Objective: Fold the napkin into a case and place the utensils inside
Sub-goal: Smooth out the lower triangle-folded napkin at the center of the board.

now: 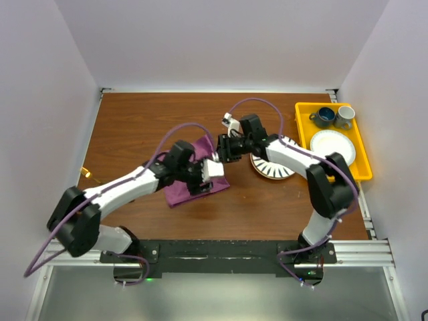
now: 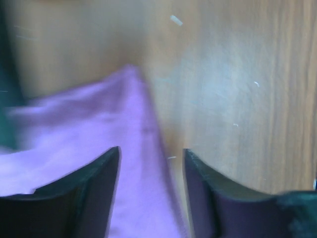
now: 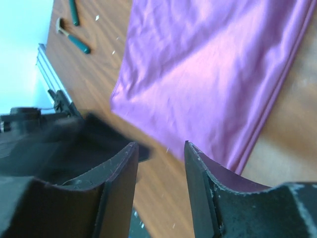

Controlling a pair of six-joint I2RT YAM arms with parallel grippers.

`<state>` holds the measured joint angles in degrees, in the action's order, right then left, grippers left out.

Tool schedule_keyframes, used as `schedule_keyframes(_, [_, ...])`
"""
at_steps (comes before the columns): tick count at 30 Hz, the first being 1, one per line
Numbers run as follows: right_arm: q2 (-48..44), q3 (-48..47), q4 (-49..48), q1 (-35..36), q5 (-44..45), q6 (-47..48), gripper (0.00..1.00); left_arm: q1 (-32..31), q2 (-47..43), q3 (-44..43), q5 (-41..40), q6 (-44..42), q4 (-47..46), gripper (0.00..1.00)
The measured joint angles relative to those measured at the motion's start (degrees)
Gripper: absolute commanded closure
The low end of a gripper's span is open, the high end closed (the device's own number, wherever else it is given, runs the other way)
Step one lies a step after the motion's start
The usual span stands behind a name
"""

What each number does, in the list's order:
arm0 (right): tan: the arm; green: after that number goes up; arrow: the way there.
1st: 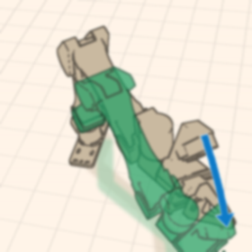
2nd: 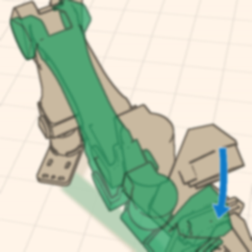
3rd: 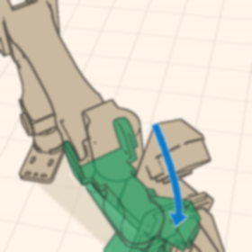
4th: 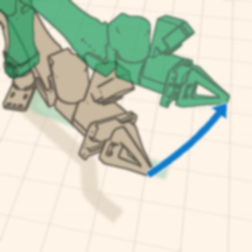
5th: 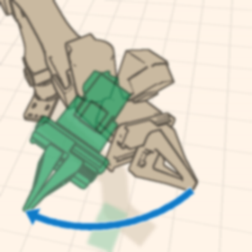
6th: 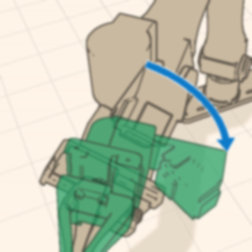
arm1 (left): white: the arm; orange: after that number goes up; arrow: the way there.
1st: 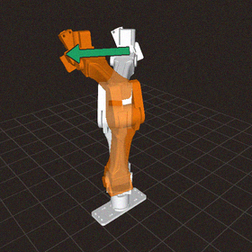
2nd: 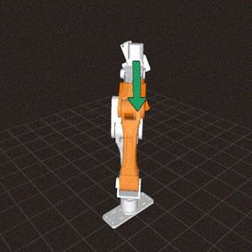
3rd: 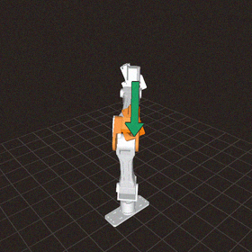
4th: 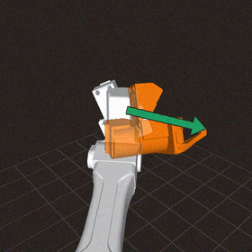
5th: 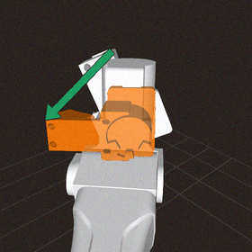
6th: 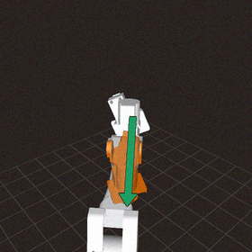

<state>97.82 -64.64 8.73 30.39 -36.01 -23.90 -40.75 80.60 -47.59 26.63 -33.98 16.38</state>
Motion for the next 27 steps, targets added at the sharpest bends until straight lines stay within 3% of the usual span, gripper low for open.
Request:
schedule_keyframes(1, [2.56, -1.57, -0.52, 0.11, -0.52, -0.11, 0.5, 1.73, -2.25, -0.52, 0.59, 1.86, 0.09, 0.04])
schedule_keyframes(2, [4.98, -3.13, -0.98, 0.22, -1.11, -0.28, 0.5, 3.87, -4.04, -1.01, 0.96, 3.06, 0.15, 0.0])
schedule_keyframes(10, [16.39, -6.12, -3.76, 1.22, -2.51, -1.95, 0.51, 20.48, -9.27, -1.99, 1.07, 15.56, 1.9, 0.0])
schedule_keyframes(19, [13.84, 2.86, -7.23, 0.98, -4.5, -3.1, 0.49, 31.82, -9.88, 3.87, 0.96, 29.55, -1.9, 0.0])
schedule_keyframes(22, [11.26, 6.62, -8.11, 1.11, -5.01, -4.39, 0.45, 35.36, -10.12, 5.01, 3.34, 33.66, -5.6, 0.0])
schedule_keyframes(27, [5.79, 9.05, -8.26, 1.46, -5.01, -5.9, 0.26, 37.48, -8.48, 3.48, 12.35, 37.88, -8.15, 0.0])
